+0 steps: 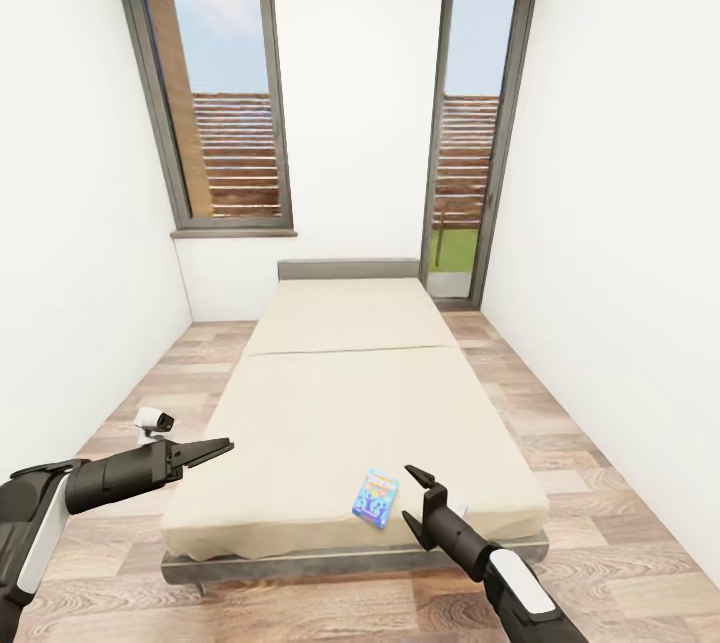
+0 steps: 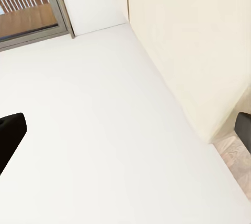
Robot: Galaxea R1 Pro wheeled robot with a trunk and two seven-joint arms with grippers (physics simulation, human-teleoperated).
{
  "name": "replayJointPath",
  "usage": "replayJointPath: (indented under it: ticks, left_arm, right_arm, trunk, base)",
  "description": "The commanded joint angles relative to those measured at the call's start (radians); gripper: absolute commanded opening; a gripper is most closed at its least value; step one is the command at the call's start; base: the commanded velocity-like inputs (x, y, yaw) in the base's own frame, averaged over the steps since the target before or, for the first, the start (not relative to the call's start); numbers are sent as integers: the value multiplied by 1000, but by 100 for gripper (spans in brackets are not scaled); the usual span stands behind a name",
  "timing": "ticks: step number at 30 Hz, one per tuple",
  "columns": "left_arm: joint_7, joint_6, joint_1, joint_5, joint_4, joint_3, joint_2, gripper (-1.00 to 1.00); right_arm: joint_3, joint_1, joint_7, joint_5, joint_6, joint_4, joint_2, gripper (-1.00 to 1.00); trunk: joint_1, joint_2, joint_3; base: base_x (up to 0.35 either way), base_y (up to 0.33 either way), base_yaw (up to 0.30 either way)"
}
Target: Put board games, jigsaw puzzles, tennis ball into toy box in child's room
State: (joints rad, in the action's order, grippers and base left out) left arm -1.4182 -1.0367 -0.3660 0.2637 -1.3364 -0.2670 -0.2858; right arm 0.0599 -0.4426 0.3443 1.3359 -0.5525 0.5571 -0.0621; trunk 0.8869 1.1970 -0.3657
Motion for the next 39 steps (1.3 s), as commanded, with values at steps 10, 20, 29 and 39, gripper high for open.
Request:
replayJointPath:
  ticks: [10, 20, 29, 39]
  left_arm:
    - [-2, -11, -1, 2, 0, 0, -1, 100]
    - [-1, -11, -1, 2, 0, -3, -3, 100]
    - [-2, -11, -1, 3, 0, -4, -4, 100]
    - [-2, -11, -1, 3, 0, -6, -6, 100]
  right_arm:
    - [6, -1, 1, 5, 49, 0, -4, 100]
    - [9, 3, 11, 17, 91, 2, -4, 100]
    - [6, 4, 5, 13, 85, 1, -4, 100]
    - [7, 3, 10, 14, 94, 1, -4, 100]
  trunk:
    - [38, 71, -33]
    - [77, 141, -64]
    - [111, 204, -92]
    - [150, 274, -123]
  base:
    - [0, 0, 0]
    - [0, 0, 0]
    - [0, 0, 0]
    - [0, 0, 0]
